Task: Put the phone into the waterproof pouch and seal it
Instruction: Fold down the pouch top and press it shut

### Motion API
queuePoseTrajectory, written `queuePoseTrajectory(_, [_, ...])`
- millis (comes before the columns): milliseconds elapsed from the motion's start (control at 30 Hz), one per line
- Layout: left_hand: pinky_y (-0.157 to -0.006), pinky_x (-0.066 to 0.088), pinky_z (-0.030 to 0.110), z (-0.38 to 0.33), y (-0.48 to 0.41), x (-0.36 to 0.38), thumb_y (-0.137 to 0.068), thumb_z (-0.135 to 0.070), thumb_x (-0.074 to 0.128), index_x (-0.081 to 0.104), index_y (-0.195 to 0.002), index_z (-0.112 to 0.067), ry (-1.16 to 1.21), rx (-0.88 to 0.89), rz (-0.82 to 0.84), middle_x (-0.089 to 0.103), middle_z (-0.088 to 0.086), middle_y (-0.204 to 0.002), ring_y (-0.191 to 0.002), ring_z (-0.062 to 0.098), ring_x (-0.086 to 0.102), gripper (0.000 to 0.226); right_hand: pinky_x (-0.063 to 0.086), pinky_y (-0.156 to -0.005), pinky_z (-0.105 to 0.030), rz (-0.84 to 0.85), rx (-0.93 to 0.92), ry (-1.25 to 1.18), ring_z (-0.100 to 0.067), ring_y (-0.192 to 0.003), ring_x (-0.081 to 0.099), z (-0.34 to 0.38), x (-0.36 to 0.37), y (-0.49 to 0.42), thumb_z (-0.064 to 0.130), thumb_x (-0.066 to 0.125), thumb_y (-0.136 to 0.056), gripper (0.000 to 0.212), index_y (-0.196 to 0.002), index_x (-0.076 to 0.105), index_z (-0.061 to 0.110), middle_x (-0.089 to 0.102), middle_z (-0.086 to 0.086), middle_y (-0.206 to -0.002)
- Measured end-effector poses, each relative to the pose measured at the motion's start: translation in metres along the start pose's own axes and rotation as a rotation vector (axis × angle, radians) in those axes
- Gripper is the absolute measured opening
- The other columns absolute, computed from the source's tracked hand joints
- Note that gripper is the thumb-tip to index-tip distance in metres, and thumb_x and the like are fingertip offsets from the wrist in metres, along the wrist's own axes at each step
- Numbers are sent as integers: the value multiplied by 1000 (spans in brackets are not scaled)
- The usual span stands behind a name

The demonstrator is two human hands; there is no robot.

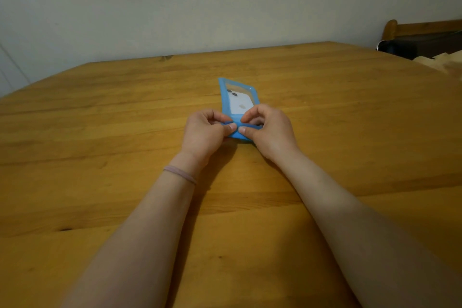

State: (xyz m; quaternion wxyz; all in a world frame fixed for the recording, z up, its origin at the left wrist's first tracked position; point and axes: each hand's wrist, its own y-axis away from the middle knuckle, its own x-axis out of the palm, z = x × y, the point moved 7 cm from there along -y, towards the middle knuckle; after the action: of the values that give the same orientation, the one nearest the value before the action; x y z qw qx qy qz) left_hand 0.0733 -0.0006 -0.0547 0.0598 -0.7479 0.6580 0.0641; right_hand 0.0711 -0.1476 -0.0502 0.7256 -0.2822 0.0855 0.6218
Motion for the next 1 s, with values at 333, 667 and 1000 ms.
queuePoseTrajectory(333, [-64,56,27,6,-9,-12,-79,7,68,59,-70,-10,81,15,-40,60,8,-65,-61,19,61,22,44,-64,-14,-101,21,-127,-3,-77,60,-3,-15,-3,32,74,-79,12,-80,64,25,65,13,-82])
queuePoseTrajectory(667, [-55,56,16,5,-12,-22,-81,6,67,60,-75,-10,134,19,-52,57,4,-66,-61,12,62,19,59,-55,-27,87,634,-694,-27,-78,72,-40,-10,4,18,72,-84,39,-112,58,-6,65,-24,-107])
queuePoseTrajectory(1000, [-71,57,37,12,-8,-27,-85,-6,67,55,-108,-13,-22,-40,-18,59,7,-81,-72,24,62,27,56,-50,-24,189,737,-800,-25,-67,74,-44,4,12,3,66,-85,18,-99,57,-5,68,-24,-93])
